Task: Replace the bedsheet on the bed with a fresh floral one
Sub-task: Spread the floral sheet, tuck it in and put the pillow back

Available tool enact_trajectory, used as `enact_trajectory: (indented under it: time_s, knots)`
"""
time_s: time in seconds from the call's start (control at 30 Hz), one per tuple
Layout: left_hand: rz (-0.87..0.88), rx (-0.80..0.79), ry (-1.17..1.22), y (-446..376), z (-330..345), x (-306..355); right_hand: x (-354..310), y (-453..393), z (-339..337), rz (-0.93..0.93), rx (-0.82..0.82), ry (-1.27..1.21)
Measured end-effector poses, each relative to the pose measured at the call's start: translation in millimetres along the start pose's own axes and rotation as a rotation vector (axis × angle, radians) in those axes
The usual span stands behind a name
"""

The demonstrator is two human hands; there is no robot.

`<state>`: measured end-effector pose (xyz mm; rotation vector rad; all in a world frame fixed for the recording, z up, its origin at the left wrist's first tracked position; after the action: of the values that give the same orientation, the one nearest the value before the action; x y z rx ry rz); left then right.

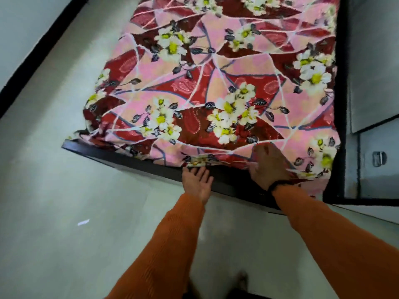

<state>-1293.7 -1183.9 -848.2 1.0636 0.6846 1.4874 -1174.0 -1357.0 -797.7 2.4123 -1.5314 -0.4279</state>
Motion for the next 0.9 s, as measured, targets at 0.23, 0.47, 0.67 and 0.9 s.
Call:
enact_trajectory:
  time_s: [0.23, 0.47, 0.67, 0.9]
  knots:
    - [0.118, 0.055, 0.122, -63.8, 12.7, 23.6, -105.1, -92.6, -29.9, -0.501, 0.000, 0.039]
    - [0.117, 0.079, 0.292, -115.0, 31.9, 8.5, -146.3, -168.8, -5.9, -0.925, 0.011, 0.362]
    - [0.114, 0.044, 0.355, -134.0, 32.6, 27.7, -164.1, -185.2, -0.1, -1.123, 0.012, 0.485]
    - [-0.023, 0.028, 0.232, -140.0, 16.2, 55.1, -169.2, -191.8, 3.4, -1.155, -0.058, 0.517]
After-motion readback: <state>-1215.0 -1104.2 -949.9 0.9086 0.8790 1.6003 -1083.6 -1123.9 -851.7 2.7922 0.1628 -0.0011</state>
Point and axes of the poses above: each hand's wrist, its own y-axis away from the middle knuckle, its own z-axis out of the palm, x = y × z, the point moved 1 cm from there along -y, towards the middle knuckle, and after that the axes turned 4 degrees about -x, right-handed, at the moved point
